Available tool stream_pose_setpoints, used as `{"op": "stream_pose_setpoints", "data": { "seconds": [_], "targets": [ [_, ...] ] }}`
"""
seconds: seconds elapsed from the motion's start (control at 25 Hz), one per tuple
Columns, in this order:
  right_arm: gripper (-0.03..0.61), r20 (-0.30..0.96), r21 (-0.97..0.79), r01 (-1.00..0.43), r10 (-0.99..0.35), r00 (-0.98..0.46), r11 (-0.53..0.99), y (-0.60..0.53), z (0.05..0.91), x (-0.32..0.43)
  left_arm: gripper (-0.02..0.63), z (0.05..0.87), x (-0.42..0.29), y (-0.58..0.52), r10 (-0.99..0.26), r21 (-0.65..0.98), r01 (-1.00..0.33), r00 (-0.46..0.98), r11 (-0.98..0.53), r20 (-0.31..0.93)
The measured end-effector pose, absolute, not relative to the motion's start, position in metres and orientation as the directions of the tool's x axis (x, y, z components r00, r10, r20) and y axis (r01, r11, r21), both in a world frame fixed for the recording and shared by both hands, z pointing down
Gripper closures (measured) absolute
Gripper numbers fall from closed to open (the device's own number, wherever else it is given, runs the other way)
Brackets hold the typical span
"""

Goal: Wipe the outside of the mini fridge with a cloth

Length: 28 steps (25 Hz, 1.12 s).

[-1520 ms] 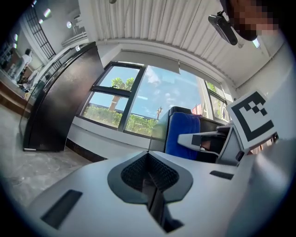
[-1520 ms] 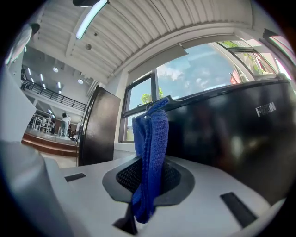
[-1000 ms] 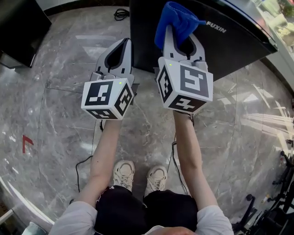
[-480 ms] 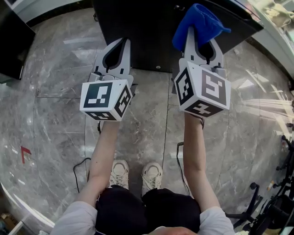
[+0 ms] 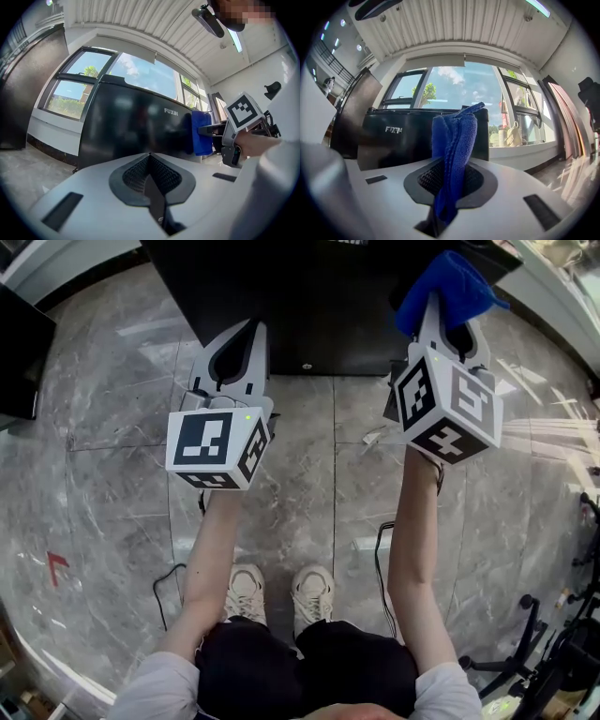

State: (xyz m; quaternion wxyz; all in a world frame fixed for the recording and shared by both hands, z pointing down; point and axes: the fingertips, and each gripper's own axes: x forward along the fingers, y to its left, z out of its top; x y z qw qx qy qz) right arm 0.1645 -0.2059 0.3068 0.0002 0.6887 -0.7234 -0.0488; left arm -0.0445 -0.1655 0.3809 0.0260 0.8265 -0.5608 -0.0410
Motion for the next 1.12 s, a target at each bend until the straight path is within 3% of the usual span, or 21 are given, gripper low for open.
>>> {"op": "stream_pose_setpoints", "data": {
  "seconds": [1.12],
  "targets": [
    [0.506,-0.025,0.037,-0.982,-0.982,0.187,-0.188,-0.213,0.313,0.267,0.609,0.393,-0.057,-0.167,-0.933,0.107,-0.928,0.358,-0.358,-0.019]
  ]
}}
